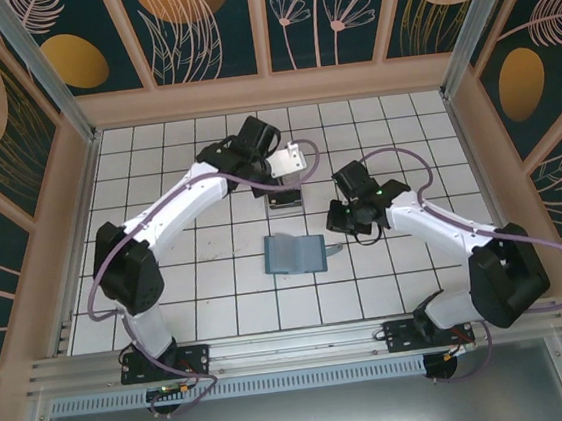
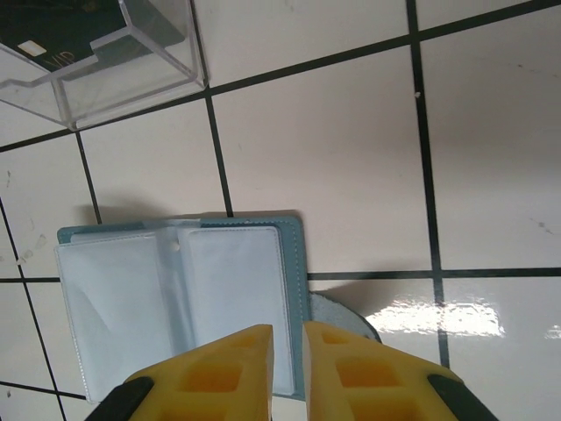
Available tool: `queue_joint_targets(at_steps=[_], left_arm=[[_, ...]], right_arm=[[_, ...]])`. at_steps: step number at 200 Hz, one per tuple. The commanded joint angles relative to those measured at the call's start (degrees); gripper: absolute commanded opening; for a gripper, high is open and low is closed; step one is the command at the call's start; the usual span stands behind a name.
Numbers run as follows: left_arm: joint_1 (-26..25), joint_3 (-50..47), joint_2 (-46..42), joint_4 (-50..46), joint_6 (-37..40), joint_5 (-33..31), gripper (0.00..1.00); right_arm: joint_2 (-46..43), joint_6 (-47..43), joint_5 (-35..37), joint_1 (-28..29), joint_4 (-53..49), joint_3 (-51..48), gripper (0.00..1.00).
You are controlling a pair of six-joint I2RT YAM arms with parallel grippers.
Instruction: Take the credit cards out of the card holder
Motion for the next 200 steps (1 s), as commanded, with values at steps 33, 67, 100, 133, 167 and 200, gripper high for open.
queue_joint_targets(at_steps=[33, 67, 100, 133, 167, 200], left_arm=[[2.7, 22.8, 15.9, -16.7, 8.9, 4.1, 0.0], [3.7, 30.6, 22.8, -20.1, 10.5, 3.2, 0.0], [4.1, 32.0, 25.2, -20.3, 11.6, 3.8, 0.0], [4.2, 32.6, 27.3, -20.7, 12.7, 4.7, 0.0], [4.3, 33.4, 29.5, -21.1, 13.5, 5.6, 0.0], [4.3, 34.8, 31.8, -23.2, 14.6, 6.5, 0.0]], right_arm=[[-4.9, 1.1, 1.8, -0.9, -3.1, -2.9, 0.17], [-7.3, 2.4, 2.0, -2.7, -3.5, -4.4, 0.18], [-9.7, 3.6, 2.0, -3.2, -3.7, -6.3, 0.18], [-10.8, 3.8, 2.0, -3.6, -3.9, -7.0, 0.17], [-11.3, 3.9, 2.0, -4.0, -4.0, -7.3, 0.18], [-11.6, 4.1, 2.1, -4.2, -4.3, -7.4, 0.18]])
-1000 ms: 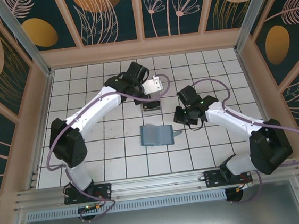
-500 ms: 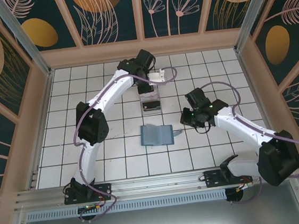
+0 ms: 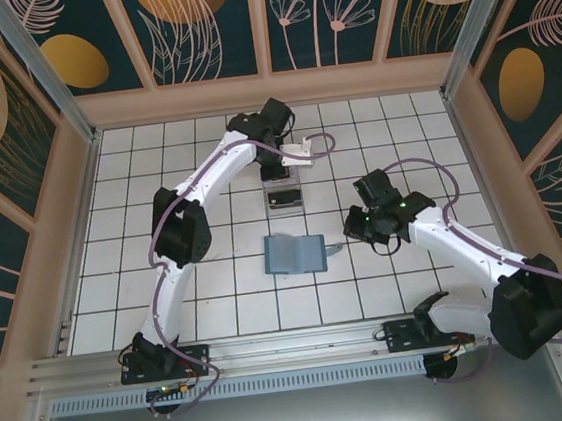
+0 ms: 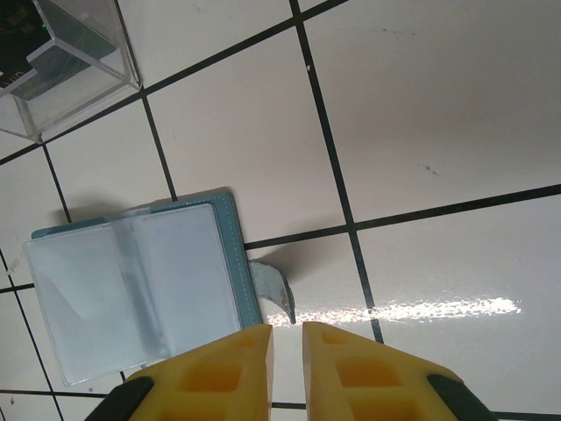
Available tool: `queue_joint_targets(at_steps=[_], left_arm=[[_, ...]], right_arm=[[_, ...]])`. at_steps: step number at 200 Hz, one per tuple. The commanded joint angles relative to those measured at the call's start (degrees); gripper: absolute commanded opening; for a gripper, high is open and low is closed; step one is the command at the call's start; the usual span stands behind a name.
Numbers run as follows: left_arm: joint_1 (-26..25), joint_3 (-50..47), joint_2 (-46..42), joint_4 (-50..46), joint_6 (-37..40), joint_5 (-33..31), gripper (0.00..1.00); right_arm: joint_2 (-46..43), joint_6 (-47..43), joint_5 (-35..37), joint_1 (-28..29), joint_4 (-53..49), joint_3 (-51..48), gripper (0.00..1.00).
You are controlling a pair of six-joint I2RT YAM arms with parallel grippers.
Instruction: Take the credit cards out of the card holder
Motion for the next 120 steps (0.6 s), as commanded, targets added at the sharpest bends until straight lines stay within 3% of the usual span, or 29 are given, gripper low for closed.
queue_joint_targets(at_steps=[1, 120], left_arm=[[0.4, 1.5, 3.0, -3.6, 2.1, 1.5, 0.0], [0.5, 2.9, 0.2, 2.5, 0.8, 5.4, 0.0]], right_arm=[[-1.4, 1.3, 1.7, -0.5, -1.7, -0.7, 0.18], [-1.5, 1.4, 1.4, -0.7, -1.6, -0.2, 0.18]])
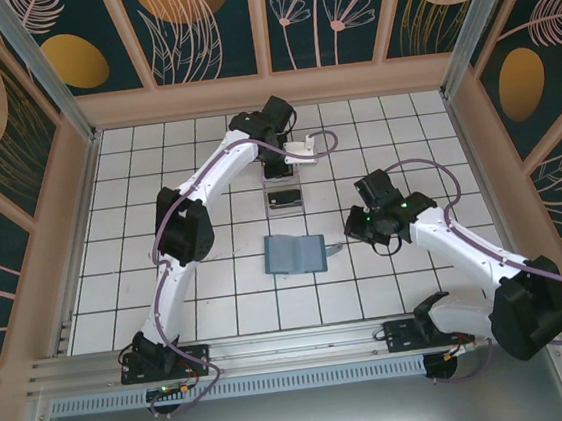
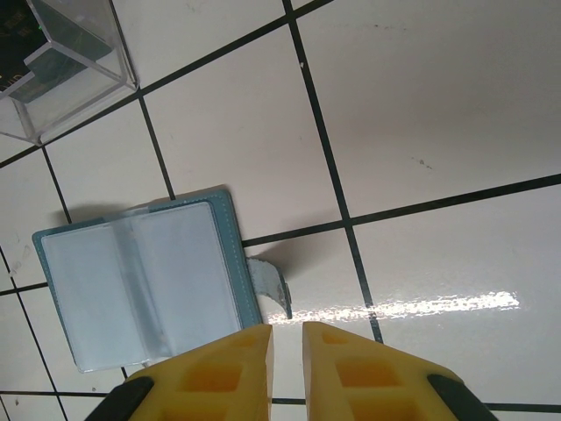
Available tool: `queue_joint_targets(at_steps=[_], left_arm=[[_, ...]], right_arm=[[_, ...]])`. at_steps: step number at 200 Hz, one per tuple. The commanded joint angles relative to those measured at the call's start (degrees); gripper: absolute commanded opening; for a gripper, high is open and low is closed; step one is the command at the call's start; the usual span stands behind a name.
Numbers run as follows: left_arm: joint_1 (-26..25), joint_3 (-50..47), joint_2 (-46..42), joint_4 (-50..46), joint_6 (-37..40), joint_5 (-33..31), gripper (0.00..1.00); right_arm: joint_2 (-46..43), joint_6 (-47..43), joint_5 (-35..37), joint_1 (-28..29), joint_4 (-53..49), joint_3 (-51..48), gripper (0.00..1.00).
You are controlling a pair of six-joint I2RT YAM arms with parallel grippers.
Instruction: Take the credit cards out of the card holder
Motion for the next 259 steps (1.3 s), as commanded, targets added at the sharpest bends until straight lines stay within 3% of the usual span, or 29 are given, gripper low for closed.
queue_joint_targets(at_steps=[1, 130, 170, 209, 239, 259], left_arm=[[0.6, -0.1, -1.5, 1.9, -0.1, 2.3, 0.0], [5.1, -7.9, -3.7, 8.0, -5.9, 12.0, 0.0], [5.4, -8.4, -5.2, 12.3, -7.9, 9.8, 0.3], [5.5, -11.2, -8.8, 14.8, -8.5, 7.8, 0.34], [5.9, -19.4, -14.5, 21.2, -11.5, 5.4, 0.37], [6.5, -28.5, -20.0, 29.4, -16.2, 2.9, 0.48]], right_arm=[[-1.0, 0.6, 1.4, -0.6, -1.0, -0.3, 0.18], [0.5, -0.5, 1.1, -0.5, -1.5, 1.3, 0.18], [0.7, -0.8, 1.8, -0.6, -2.2, 2.6, 0.18], [1.0, -1.9, 4.1, -1.0, -2.1, 3.9, 0.19], [1.4, -4.3, 7.0, -2.8, -0.7, 3.9, 0.24], [1.9, -6.9, 9.8, -5.0, 1.7, 3.1, 0.32]])
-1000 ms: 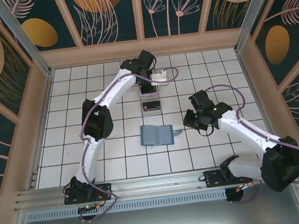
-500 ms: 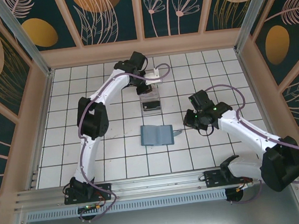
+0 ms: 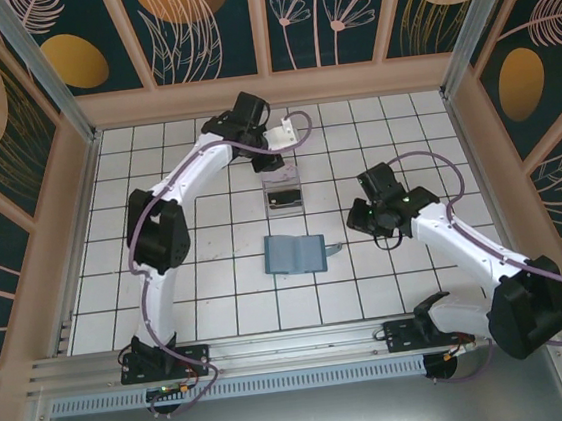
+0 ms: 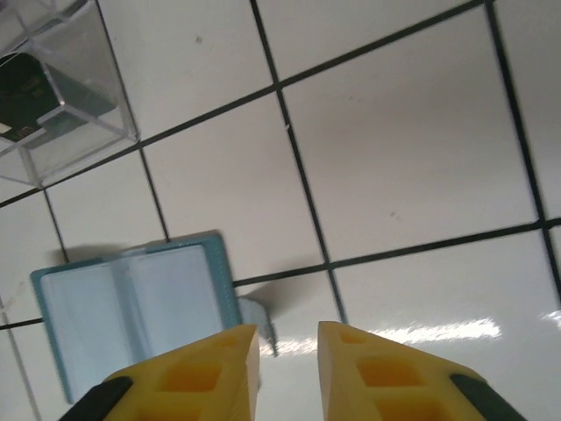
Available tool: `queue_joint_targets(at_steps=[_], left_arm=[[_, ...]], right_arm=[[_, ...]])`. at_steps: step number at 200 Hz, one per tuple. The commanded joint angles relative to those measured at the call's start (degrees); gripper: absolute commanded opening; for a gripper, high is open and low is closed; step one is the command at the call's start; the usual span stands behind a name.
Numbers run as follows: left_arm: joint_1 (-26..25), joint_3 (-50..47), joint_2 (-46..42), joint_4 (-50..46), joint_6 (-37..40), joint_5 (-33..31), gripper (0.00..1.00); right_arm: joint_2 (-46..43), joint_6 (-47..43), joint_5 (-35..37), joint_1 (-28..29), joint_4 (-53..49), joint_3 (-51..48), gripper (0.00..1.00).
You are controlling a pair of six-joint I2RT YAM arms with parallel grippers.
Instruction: Take the credit cards out of the card holder
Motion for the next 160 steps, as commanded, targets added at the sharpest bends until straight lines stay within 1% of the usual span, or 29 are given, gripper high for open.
queue_joint_targets(at_steps=[1, 13, 21, 33, 36, 40, 43, 65, 91, 95, 102, 112, 124, 141, 150, 160], left_arm=[[1.2, -8.1, -6.6, 9.9, -5.6, -3.3, 0.49], [1.2, -15.1, -10.6, 15.7, -8.6, -5.2, 0.69], [1.3, -20.0, -13.4, 19.8, -10.5, -6.5, 0.76], [1.3, -27.6, -17.7, 25.4, -12.9, -8.3, 0.94], [1.3, -29.4, -18.8, 26.8, -13.7, -8.7, 0.98], [1.3, -31.3, -20.1, 28.6, -14.8, -9.5, 0.99], [1.3, -33.4, -21.0, 29.9, -15.5, -10.2, 0.99], [1.5, -44.5, -27.9, 38.2, -20.8, -17.1, 0.99], [2.3, -54.4, -32.4, 44.5, -27.5, -29.3, 0.99], [2.6, -54.9, -33.1, 45.1, -28.5, -31.1, 0.99], [3.5, -58.6, -34.0, 46.1, -30.2, -33.4, 0.98], [4.8, -62.2, -35.9, 48.0, -32.7, -36.7, 0.99], [6.9, -66.5, -38.0, 50.8, -35.8, -40.7, 0.99], [10.4, -71.8, -40.8, 56.0, -40.4, -43.7, 0.98], [11.9, -74.8, -42.1, 59.8, -42.2, -45.0, 0.99], [13.0, -78.4, -43.5, 65.7, -43.1, -48.0, 0.98]], right_arm=[[1.1, -3.8, 5.8, -2.4, 2.1, 0.7, 0.33], [1.6, -5.8, 6.7, -4.4, 4.4, -0.2, 0.43], [2.0, -7.2, 7.3, -5.8, 6.2, -0.8, 0.56], [2.9, -9.3, 9.0, -7.4, 8.5, -1.4, 0.73], [3.1, -10.0, 9.5, -7.7, 9.0, -1.6, 0.79], [3.5, -10.9, 10.2, -8.1, 10.0, -1.8, 0.95], [3.8, -11.5, 10.7, -8.4, 10.9, -1.9, 0.98], [6.7, -16.0, 12.1, -11.9, 15.8, -2.6, 0.99], [10.1, -21.4, 13.6, -15.7, 23.0, -3.3, 0.99], [10.4, -22.3, 14.3, -16.2, 24.4, -3.6, 0.99], [10.9, -23.3, 15.6, -16.7, 26.5, -4.0, 0.99], [11.4, -24.8, 18.9, -17.5, 30.3, -5.0, 0.98], [11.6, -26.9, 21.5, -18.6, 35.8, -6.9, 0.98], [12.2, -29.3, 20.3, -20.7, 44.6, -10.6, 0.98], [12.6, -30.7, 19.3, -21.5, 51.8, -13.3, 0.98], [12.9, -32.3, 19.3, -22.1, 60.1, -17.1, 0.98]])
